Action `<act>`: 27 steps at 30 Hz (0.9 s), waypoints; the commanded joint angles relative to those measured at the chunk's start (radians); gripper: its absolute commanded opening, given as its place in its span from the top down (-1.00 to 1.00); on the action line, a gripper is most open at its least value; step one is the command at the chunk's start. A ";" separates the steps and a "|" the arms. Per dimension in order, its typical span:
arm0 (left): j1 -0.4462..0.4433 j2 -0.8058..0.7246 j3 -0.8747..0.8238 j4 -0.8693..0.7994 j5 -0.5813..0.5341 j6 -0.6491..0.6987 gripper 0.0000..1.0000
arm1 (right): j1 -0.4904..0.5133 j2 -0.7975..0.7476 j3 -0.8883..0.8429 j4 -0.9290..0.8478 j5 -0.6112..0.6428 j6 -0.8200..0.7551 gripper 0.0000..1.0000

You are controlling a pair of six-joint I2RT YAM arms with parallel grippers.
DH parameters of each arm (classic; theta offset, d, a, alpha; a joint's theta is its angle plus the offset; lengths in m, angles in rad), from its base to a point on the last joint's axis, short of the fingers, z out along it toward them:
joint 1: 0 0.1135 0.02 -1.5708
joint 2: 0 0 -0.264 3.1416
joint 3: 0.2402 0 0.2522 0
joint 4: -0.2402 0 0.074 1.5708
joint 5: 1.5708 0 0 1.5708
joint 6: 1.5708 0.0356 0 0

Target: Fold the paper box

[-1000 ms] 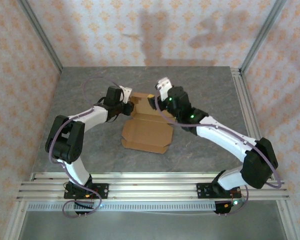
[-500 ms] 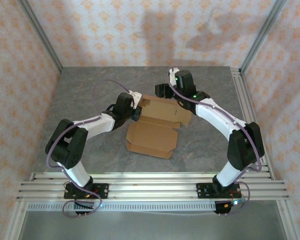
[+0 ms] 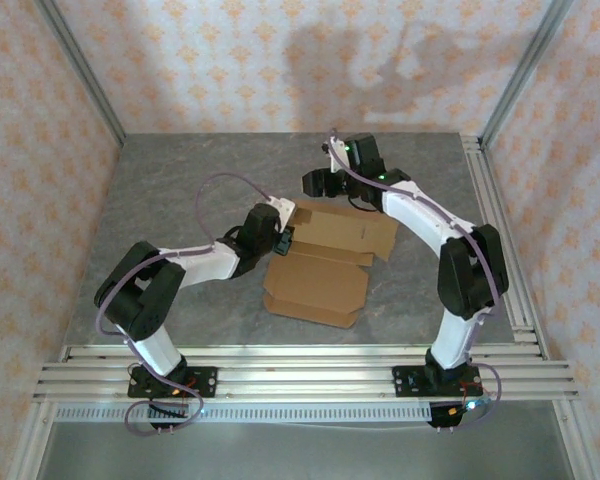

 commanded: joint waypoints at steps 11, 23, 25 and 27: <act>-0.013 -0.007 -0.062 0.122 -0.060 -0.009 0.68 | 0.013 0.041 0.011 -0.140 -0.047 -0.029 -0.17; -0.013 0.015 -0.101 0.187 -0.069 -0.058 0.55 | 0.038 0.042 -0.007 -0.239 -0.021 -0.102 -0.03; -0.013 0.014 -0.106 0.196 -0.069 -0.064 0.55 | 0.041 0.042 -0.012 -0.240 -0.014 -0.105 0.00; -0.013 0.015 -0.110 0.198 -0.069 -0.073 0.53 | 0.044 0.042 -0.018 -0.239 -0.007 -0.107 0.03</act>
